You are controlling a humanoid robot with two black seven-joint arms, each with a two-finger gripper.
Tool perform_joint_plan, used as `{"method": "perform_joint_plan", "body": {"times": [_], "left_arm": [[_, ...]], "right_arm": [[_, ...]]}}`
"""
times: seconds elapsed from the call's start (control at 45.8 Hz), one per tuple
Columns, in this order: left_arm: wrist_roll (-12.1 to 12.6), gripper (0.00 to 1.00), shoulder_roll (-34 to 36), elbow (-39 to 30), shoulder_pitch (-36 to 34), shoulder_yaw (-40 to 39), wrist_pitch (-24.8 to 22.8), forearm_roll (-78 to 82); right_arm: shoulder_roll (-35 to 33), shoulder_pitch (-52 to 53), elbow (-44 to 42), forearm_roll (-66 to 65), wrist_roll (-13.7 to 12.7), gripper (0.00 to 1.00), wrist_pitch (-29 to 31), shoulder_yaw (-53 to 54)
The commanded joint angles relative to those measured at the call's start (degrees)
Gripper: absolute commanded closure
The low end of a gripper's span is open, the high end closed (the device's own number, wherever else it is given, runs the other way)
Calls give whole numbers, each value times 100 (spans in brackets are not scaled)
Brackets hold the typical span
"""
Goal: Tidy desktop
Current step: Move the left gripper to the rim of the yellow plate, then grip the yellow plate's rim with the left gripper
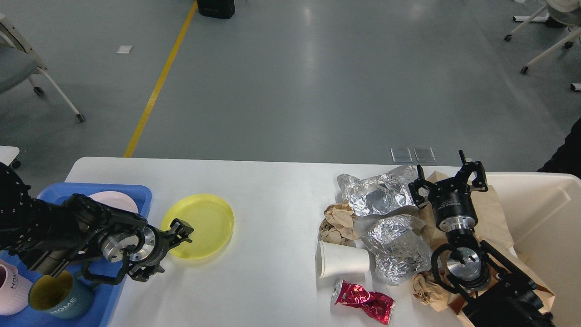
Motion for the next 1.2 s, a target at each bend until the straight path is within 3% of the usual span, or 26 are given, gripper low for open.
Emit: {"method": "perform_joint_plan", "body": {"times": [0.0, 0.306, 0.393, 0.546, 0.721, 0.808, 1.114, 1.179], "left_arm": [[-15, 7, 66, 260, 182, -211, -10, 75], [20, 13, 57, 752, 595, -528, 122, 67], [46, 20, 57, 761, 613, -633, 131, 75], [64, 44, 49, 770, 613, -634, 122, 75], [82, 58, 40, 779, 666, -625, 96, 93], [82, 71, 22, 779, 683, -625, 61, 137], [82, 99, 22, 779, 807, -616, 43, 207], [90, 100, 22, 779, 807, -616, 43, 207]], "right_arm": [[0, -6, 0, 0, 1, 0, 0, 0], [0, 3, 0, 0, 1, 0, 0, 0], [0, 3, 0, 0, 1, 0, 0, 0], [0, 3, 0, 0, 1, 0, 0, 0], [0, 3, 0, 0, 1, 0, 0, 0], [0, 3, 0, 0, 1, 0, 0, 0], [0, 3, 0, 0, 1, 0, 0, 0], [0, 3, 0, 0, 1, 0, 0, 0]]}}
